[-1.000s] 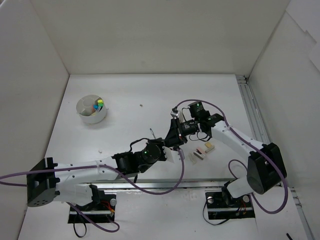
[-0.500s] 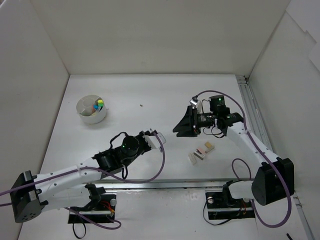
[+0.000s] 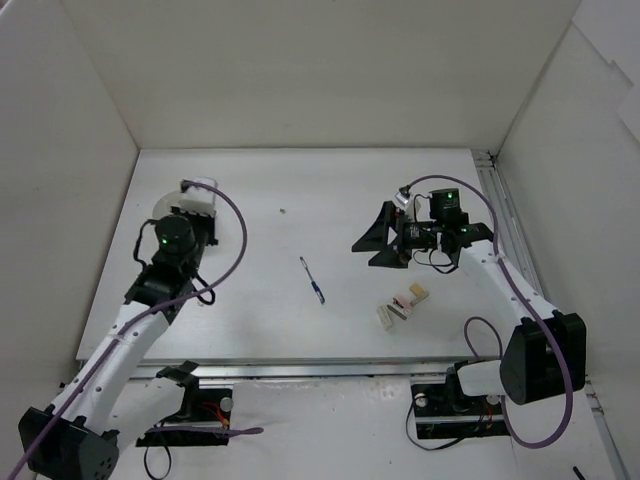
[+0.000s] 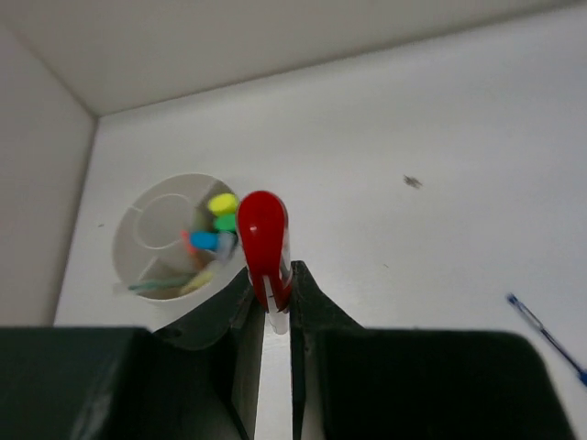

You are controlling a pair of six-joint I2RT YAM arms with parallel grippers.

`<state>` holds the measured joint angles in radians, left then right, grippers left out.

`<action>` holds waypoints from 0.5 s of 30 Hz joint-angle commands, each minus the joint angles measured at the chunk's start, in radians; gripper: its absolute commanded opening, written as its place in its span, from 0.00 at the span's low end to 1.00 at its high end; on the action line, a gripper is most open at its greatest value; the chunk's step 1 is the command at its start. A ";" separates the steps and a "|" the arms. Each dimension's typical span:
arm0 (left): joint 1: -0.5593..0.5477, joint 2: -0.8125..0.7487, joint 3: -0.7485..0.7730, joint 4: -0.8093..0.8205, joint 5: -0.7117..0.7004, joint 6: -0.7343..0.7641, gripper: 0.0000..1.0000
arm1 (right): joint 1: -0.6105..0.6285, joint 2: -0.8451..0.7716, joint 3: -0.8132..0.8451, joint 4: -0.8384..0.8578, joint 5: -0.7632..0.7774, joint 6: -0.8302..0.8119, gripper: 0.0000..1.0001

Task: Sort the stationery into containers
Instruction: Place the pen in the storage box.

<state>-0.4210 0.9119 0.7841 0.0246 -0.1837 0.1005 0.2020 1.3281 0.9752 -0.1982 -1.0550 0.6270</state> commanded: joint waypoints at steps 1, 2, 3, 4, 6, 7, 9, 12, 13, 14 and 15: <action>0.175 0.011 0.141 -0.020 0.010 -0.156 0.00 | -0.024 0.000 0.014 0.014 0.088 -0.070 0.98; 0.217 0.025 0.165 -0.020 0.032 -0.185 0.00 | -0.029 0.000 0.014 0.011 0.134 -0.075 0.98; 0.261 0.034 0.175 -0.020 0.059 -0.191 0.00 | -0.035 -0.001 0.013 0.005 0.156 -0.079 0.98; 0.336 0.045 0.181 -0.014 0.087 -0.197 0.00 | -0.041 -0.001 0.014 0.003 0.179 -0.087 0.98; 0.401 0.083 0.207 0.018 0.148 -0.206 0.00 | -0.047 -0.001 0.017 -0.003 0.240 -0.095 0.98; 0.454 0.102 0.219 0.029 0.164 -0.211 0.00 | -0.046 -0.001 0.020 -0.006 0.253 -0.102 0.98; 0.504 0.163 0.259 0.037 0.252 -0.206 0.00 | -0.049 0.002 0.026 -0.012 0.276 -0.113 0.98; 0.568 0.257 0.311 0.061 0.302 -0.196 0.00 | -0.056 0.009 0.036 -0.018 0.286 -0.125 0.98; 0.580 0.280 0.319 0.069 0.305 -0.197 0.00 | -0.056 0.014 0.039 -0.020 0.288 -0.131 0.98; 0.612 0.323 0.339 0.075 0.346 -0.196 0.00 | -0.058 0.014 0.042 -0.023 0.291 -0.136 0.98; 0.626 0.343 0.346 0.089 0.368 -0.203 0.00 | -0.061 0.017 0.045 -0.021 0.293 -0.139 0.98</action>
<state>0.1604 1.2083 1.0630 0.0250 0.0696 -0.0811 0.1524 1.3369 0.9752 -0.2272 -0.7891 0.5198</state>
